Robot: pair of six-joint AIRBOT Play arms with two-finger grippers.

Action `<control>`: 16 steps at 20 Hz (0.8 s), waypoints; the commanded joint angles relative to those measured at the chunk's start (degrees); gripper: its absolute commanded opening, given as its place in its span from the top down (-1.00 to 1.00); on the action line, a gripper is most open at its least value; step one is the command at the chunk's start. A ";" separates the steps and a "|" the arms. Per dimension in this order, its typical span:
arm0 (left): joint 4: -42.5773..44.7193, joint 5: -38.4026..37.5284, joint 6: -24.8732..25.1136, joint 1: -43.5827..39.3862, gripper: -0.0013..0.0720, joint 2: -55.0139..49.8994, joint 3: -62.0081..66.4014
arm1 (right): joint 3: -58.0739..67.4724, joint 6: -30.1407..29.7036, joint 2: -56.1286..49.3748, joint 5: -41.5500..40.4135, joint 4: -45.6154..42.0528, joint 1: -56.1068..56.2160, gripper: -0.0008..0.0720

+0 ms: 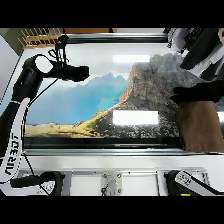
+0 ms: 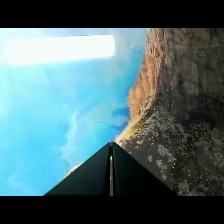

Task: Fold the clothes and pants, and hang the long-sleeved shirts on hangers.

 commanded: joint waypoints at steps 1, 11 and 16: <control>0.00 -0.50 0.02 -0.04 0.93 0.02 -0.02 | -1.53 6.40 3.82 0.87 -12.76 -1.16 0.93; 0.00 -0.50 0.20 -0.04 0.93 0.02 -0.02 | -26.93 16.09 15.08 1.75 -23.32 -1.16 0.93; 0.02 -0.50 0.26 -0.04 0.93 0.02 -0.02 | -32.24 16.06 16.79 4.31 -23.74 -1.16 0.90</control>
